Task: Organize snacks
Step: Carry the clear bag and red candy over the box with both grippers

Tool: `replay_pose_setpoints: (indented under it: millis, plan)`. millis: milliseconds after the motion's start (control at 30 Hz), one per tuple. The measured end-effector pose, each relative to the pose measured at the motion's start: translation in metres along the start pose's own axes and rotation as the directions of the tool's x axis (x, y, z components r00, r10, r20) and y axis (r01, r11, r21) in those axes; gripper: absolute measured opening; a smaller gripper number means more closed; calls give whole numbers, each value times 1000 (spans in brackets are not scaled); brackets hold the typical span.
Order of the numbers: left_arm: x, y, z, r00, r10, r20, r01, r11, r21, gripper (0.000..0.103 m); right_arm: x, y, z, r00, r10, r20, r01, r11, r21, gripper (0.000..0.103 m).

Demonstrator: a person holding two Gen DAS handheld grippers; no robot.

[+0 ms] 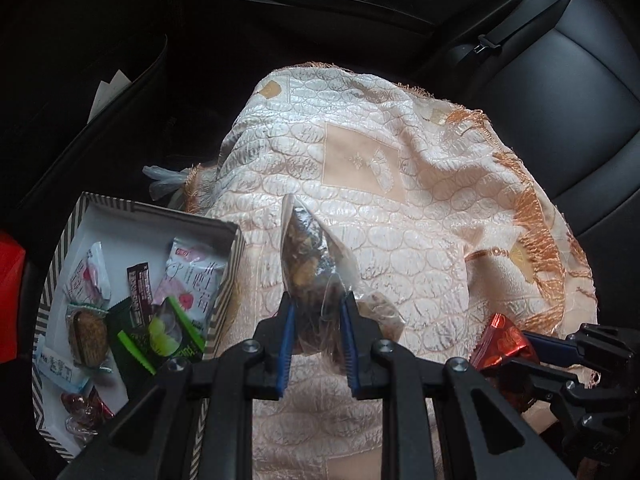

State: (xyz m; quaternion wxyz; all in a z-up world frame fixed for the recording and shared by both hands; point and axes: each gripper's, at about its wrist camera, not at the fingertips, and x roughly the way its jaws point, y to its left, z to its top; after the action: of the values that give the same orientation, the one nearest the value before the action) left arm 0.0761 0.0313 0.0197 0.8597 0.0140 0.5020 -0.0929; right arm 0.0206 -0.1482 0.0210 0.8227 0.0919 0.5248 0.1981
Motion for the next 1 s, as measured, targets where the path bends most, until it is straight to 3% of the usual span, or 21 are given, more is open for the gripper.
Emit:
replay_pose_setpoints:
  millis: [500, 1000]
  plan:
    - [-26, 14, -41, 997, 66, 27, -67, 998, 16, 23, 16, 31, -10, 1000, 11, -17, -11, 1000, -14, 26]
    - [-43, 62, -57, 994, 106, 31, -104, 992, -69, 23, 37, 85, 1, 999, 38, -30, -41, 993, -109, 26]
